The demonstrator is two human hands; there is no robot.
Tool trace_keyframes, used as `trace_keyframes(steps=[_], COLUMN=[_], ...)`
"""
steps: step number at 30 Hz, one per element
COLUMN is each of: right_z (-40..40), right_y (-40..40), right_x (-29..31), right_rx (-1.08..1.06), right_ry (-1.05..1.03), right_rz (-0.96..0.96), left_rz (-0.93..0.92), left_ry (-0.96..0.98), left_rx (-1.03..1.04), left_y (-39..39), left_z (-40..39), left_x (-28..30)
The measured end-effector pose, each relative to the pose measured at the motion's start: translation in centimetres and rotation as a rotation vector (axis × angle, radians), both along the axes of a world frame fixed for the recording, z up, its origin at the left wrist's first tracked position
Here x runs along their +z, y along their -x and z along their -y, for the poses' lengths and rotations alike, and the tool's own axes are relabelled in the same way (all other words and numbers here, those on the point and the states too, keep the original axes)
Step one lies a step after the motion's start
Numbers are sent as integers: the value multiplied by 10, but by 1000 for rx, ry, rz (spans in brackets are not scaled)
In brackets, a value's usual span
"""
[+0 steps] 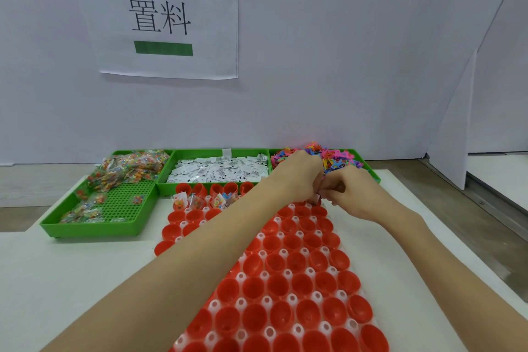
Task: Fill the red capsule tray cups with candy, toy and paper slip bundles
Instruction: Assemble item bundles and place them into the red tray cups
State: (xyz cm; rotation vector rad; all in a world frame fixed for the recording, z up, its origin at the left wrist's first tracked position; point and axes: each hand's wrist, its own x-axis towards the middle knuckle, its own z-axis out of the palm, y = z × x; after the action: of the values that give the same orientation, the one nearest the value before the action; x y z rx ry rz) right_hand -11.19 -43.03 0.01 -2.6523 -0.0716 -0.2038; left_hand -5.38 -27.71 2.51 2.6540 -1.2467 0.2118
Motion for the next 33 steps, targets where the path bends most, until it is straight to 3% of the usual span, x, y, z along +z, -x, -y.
trace_keyframes(steps=[9, 15, 26, 30, 33], right_z=[0, 3, 11, 8, 4], right_y=[3, 4, 2, 1, 2], right_x=[0, 1, 1, 0, 0], right_rx=[19, 42, 25, 45, 149], right_ry=[-100, -119, -162, -175, -52], right_rz=[-15, -7, 10, 124, 73], left_rz=[70, -66, 40, 53, 85], left_ry=[-67, 66, 511, 591, 633], left_rx=[-193, -187, 122, 212, 248], left_y=[3, 1, 23, 47, 66], left_z=[-15, -33, -125, -172, -200], left_x=[7, 19, 17, 9, 2])
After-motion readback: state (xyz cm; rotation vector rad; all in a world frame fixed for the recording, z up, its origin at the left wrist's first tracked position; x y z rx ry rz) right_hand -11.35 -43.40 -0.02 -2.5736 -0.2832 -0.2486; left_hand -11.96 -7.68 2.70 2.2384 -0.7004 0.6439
